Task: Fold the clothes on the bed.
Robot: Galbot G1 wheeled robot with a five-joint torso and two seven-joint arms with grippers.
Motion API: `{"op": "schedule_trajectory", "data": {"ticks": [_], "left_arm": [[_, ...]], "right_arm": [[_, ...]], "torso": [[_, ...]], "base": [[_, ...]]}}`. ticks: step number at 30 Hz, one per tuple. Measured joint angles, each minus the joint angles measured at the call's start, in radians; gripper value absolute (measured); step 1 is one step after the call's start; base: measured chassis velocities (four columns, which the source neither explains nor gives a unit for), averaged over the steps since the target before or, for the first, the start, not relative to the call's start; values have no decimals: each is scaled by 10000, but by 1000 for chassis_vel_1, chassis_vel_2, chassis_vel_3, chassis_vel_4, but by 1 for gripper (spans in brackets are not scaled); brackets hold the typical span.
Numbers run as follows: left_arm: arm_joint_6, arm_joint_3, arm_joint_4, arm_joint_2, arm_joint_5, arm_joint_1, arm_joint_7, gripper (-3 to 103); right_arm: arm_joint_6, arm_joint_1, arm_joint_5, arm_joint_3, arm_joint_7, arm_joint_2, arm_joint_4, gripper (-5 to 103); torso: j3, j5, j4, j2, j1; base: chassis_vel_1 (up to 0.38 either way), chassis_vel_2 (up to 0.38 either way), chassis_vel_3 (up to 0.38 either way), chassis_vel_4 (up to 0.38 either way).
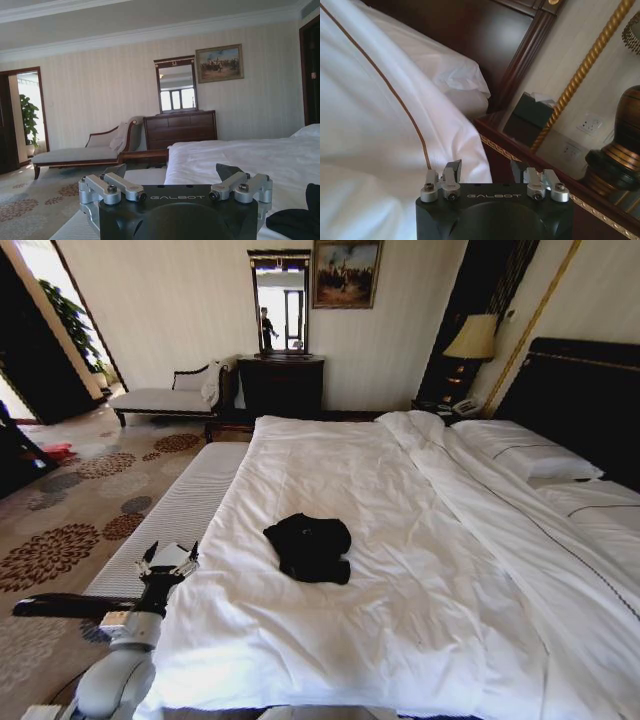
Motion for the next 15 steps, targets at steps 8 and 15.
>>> {"op": "schedule_trajectory", "data": {"ticks": [8, 15], "left_arm": [[9, -130, -385, 30, 74, 385, -78, 100], [-79, -134, -467, -135, 278, 635, -46, 100]], "right_arm": [[539, -408, 90, 49, -157, 619, 1662, 84], [1806, -879, -58, -579, -921, 868, 2605, 100]], "torso": [[0, 2, 7, 0, 1], [1, 1, 7, 0, 0]], "base": [[0, 0, 0, 0], [0, 0, 0, 0]]}}
